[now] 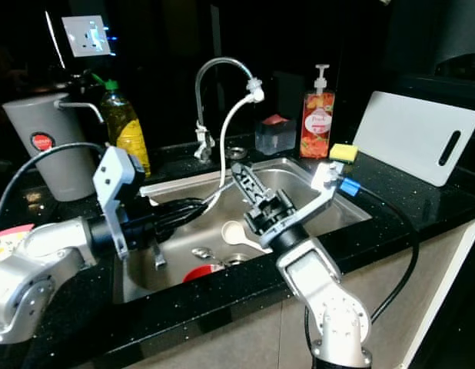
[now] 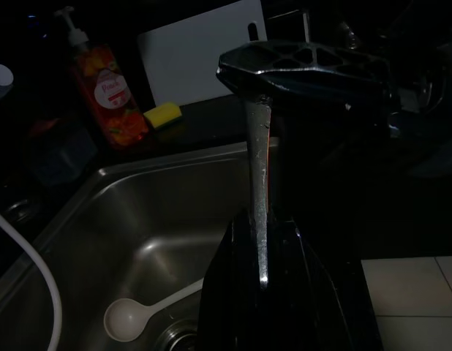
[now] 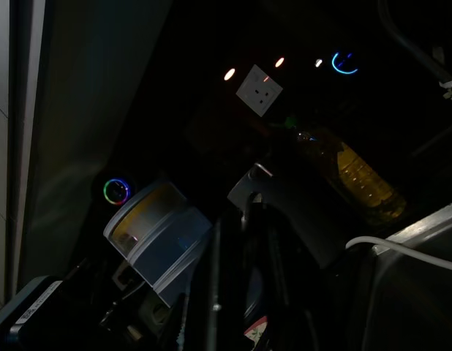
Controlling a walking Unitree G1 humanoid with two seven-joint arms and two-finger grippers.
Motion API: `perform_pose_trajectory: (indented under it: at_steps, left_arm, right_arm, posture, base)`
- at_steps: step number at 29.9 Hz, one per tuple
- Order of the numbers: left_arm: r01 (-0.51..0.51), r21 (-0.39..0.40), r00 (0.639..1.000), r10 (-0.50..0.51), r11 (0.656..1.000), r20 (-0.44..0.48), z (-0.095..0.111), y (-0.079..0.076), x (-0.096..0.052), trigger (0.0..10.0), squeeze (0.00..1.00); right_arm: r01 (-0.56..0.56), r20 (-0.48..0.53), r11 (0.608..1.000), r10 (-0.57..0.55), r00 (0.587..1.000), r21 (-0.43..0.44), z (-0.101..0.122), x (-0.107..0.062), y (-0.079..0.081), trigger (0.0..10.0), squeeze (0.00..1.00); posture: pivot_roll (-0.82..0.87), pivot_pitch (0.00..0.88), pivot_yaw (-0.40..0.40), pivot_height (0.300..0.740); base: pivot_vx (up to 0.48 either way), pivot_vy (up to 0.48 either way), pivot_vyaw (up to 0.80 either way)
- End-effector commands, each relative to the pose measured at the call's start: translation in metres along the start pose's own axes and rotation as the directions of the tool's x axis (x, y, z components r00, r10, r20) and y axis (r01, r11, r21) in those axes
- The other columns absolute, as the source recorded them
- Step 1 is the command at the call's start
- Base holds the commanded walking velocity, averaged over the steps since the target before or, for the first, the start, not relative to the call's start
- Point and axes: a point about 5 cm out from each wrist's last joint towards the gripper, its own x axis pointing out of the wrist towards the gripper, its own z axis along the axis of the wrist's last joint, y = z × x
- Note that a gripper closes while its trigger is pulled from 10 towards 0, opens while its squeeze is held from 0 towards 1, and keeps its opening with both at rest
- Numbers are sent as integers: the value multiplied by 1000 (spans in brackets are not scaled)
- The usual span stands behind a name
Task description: Kitchen organization
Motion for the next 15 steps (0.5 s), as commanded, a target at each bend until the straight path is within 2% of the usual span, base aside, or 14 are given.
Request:
perform_pose_trajectory:
  at_steps: [1,10,13,14,15]
  left_arm:
    - [12,22,1000,-12,1000,-15,2,-1,-3,10000,0]
    - [-38,25,999,39,999,-7,2,6,0,10000,0]
    - [-54,0,998,54,999,15,3,7,1,10000,24]
    - [-73,-25,997,74,997,38,4,10,1,10000,1000]
    - [-86,-34,994,88,996,57,6,12,1,10000,1000]
  right_arm:
    - [5,25,1000,-5,1000,23,3,2,-1,0,0]
    - [-3,31,999,1,1000,34,3,2,-1,0,0]
    - [3,22,1000,-4,1000,26,1,1,-2,0,0]
    - [11,7,1000,-11,1000,8,-2,1,-3,9059,0]
    - [30,-14,999,-31,999,-37,-5,2,-5,10000,0]
  posture:
    - [-74,0,45,740]
    - [-71,0,52,740]
    - [-67,0,53,740]
    - [-65,0,55,740]
    - [-65,0,56,740]
  base:
    - [0,0,0]
    - [0,0,0]
    - [0,0,0]
    - [0,0,0]
    - [0,0,0]
